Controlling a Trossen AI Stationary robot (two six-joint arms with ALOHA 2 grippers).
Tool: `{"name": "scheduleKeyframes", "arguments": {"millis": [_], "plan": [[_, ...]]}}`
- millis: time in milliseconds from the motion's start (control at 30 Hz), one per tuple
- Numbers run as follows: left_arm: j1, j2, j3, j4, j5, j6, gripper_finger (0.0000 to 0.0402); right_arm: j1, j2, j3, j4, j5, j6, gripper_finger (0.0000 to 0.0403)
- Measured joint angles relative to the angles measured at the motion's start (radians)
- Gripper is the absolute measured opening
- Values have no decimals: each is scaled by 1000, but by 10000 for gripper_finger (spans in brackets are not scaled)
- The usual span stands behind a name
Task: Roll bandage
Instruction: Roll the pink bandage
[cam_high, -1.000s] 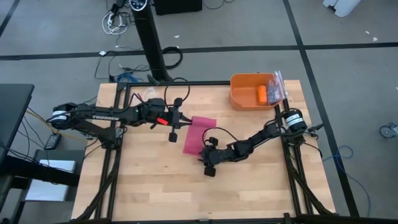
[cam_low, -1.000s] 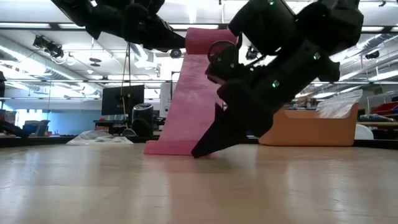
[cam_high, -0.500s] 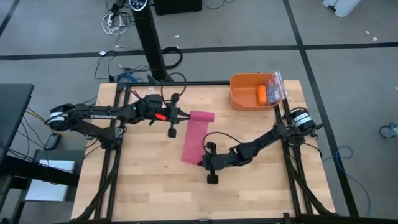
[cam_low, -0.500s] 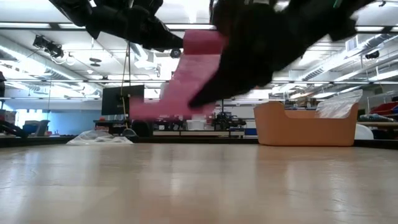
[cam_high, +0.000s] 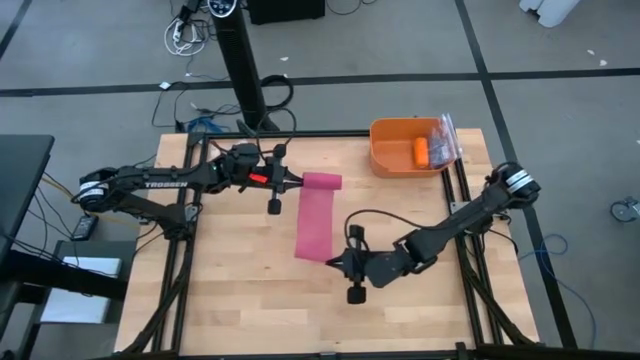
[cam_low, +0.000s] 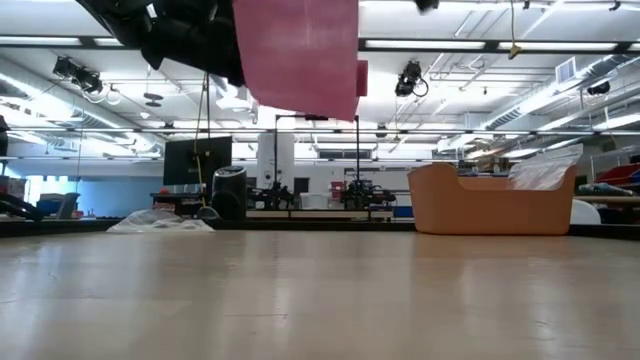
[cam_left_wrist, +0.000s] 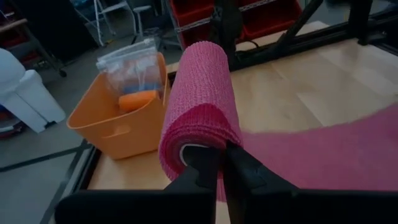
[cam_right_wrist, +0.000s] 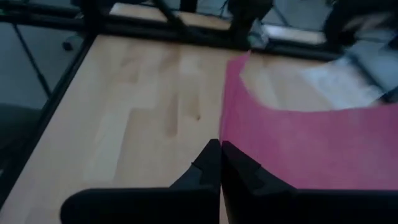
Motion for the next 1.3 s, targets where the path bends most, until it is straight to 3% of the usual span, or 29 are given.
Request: {"name": "scheduleKeyframes", "arguments": {"millis": [167,333,500,833,1300], "plan": [[4,0,0,-7,0,0,13,7,-14,110,-80,62,-51,1],[37,0,0,11,3,-13,13,36,-14,183,-107,55,-59,1],[81,0,0,96,122,-85,13,89,-1,183,-134,55,1,0],[134,-2,0,234,321,-276,13,109,17,127,-219,53,158,0],[183,-34,0,366,347,-477,13,96,17,-15,-171,-66,310,0]]}}
